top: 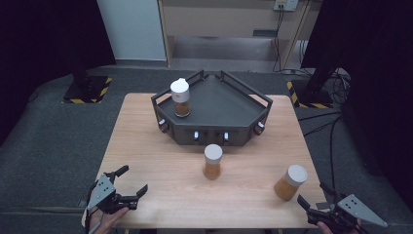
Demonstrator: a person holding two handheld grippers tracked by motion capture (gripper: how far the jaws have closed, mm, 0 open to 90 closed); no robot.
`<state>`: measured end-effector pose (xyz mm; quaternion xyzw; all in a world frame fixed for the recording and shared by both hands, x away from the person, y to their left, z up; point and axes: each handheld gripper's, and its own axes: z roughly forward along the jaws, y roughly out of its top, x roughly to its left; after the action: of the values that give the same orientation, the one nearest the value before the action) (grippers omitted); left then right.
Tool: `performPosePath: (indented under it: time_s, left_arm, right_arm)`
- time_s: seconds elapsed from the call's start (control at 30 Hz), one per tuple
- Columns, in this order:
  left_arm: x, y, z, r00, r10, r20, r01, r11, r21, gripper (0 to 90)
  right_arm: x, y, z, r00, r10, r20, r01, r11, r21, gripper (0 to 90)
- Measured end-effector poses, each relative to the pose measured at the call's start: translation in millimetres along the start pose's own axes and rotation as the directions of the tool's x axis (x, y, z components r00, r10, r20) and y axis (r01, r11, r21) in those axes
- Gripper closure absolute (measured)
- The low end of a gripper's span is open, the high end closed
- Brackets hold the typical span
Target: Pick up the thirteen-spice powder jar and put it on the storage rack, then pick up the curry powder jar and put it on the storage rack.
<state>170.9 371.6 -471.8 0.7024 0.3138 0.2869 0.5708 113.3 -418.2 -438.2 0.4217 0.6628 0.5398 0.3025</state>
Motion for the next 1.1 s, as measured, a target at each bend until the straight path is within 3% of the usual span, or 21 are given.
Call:
performPosePath:
  time_s: [0.73, 1.1]
  left_arm:
    - [0.9, 0.5, 2.1, 0.9997, 0.007, 0.025, -0.008, 1.0000, 0.005, 2.5]
    - [2.0, 0.4, 2.3, 0.9995, 0.000, 0.032, 0.000, 1.0000, 0.006, 2.5]
  right_arm:
    - [2.8, 0.8, 0.9, 1.0000, -0.006, 0.004, 0.006, 1.000, 0.002, 1.2]
    - [5.7, 2.9, 1.0, 0.9995, -0.032, 0.004, 0.032, 0.999, 0.000, 1.5]
